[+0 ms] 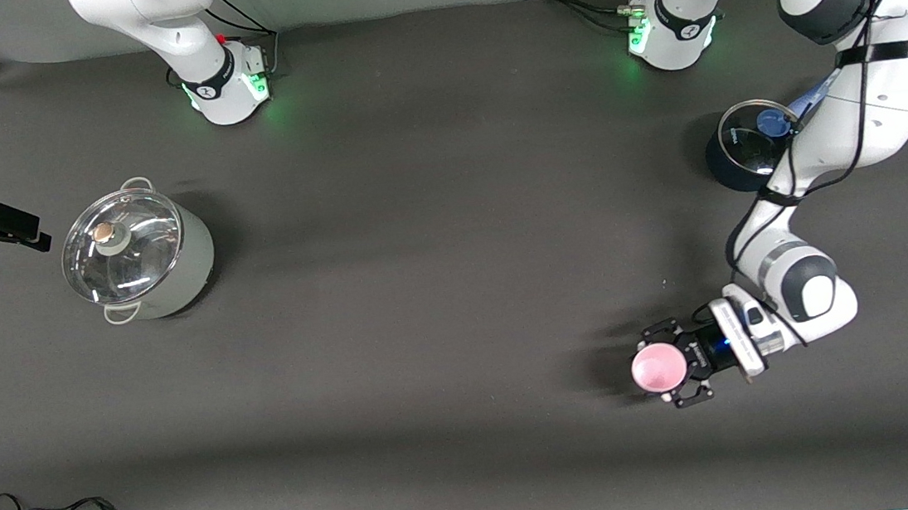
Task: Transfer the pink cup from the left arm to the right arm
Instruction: 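Lift the pink cup and carry it toward the table middle with the left gripper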
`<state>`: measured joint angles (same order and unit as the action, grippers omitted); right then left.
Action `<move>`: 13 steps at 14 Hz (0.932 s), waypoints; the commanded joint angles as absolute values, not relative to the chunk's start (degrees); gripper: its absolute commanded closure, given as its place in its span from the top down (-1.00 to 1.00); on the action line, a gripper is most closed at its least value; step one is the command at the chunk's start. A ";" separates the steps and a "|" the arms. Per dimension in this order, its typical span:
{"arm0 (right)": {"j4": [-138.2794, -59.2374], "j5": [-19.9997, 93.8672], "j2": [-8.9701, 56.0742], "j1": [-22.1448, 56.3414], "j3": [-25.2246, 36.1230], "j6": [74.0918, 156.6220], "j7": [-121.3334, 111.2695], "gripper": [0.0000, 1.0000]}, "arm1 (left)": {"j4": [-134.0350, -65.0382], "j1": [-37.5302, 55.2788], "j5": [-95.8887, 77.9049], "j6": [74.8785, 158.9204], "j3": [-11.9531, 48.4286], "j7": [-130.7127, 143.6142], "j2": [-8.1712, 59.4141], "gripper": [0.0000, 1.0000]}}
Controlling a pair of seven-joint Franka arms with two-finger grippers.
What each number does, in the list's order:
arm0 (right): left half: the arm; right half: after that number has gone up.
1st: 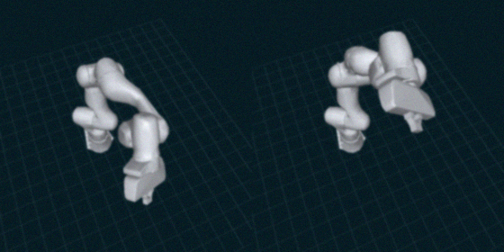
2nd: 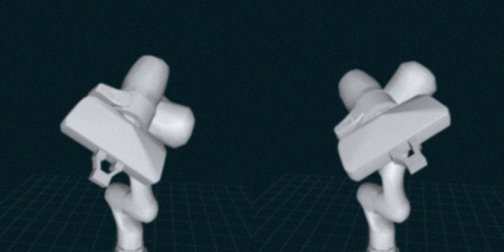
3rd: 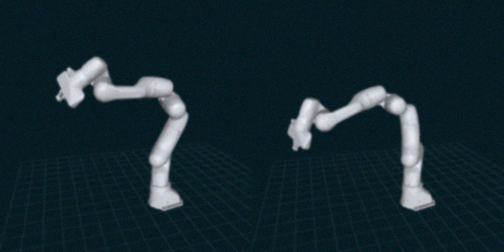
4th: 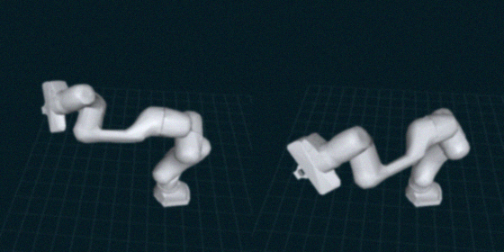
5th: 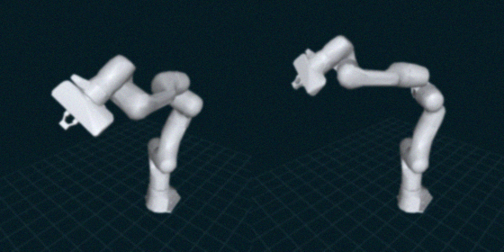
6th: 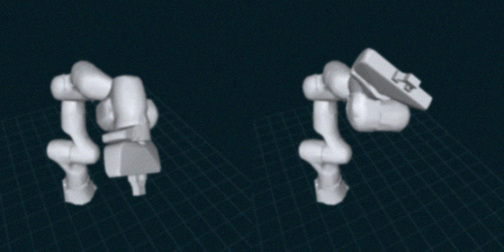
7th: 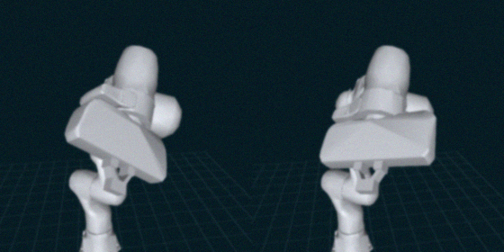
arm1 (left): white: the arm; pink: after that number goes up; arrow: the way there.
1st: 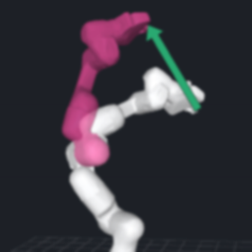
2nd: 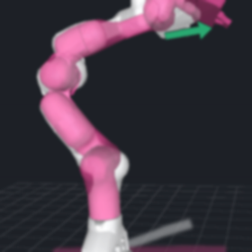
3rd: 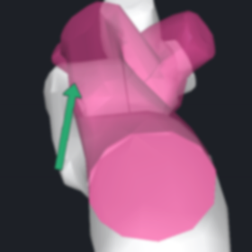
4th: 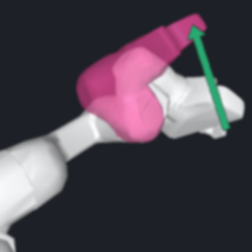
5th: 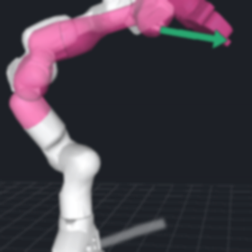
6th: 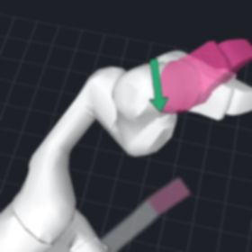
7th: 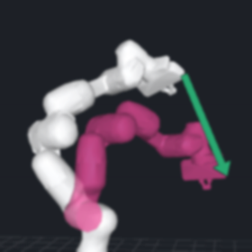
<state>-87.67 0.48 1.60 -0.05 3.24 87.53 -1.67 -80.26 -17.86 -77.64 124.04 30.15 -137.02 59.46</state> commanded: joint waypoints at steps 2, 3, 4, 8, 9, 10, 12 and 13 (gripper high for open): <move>-87.71 1.49 1.14 -0.09 3.08 87.71 -0.44 1.00 | -75.86 -13.99 -79.53 130.68 33.04 -132.64 60.03 -1.00; -87.71 1.49 1.14 -0.09 3.08 87.71 -0.44 1.00 | -74.81 -12.50 -80.85 131.74 33.13 -132.02 59.94 -1.00; -87.71 1.49 1.14 -0.09 3.08 87.71 -0.44 1.00 | -73.49 -10.91 -82.16 133.14 33.13 -132.01 59.94 -1.00; -87.63 1.49 1.23 -0.09 3.08 87.80 -0.44 1.00 | -69.62 -5.20 -82.62 139.56 33.40 -129.21 59.94 -1.00; -87.63 1.49 1.23 -0.09 3.08 87.80 -0.44 1.00 | -67.87 -3.62 -82.62 141.22 33.40 -128.68 59.94 -1.00; -87.63 1.49 1.23 -0.09 3.08 87.80 -0.44 1.00 | -66.20 -1.95 -82.62 143.07 33.31 -127.63 59.94 -1.00; -87.63 1.49 1.23 -0.09 3.08 87.72 0.52 1.00 | -62.95 2.26 -82.53 148.07 33.40 -122.11 59.85 -1.00; -87.63 1.58 1.06 -0.09 3.08 87.71 1.14 1.00 | -61.28 5.07 -82.53 151.84 33.31 -119.99 59.77 -1.00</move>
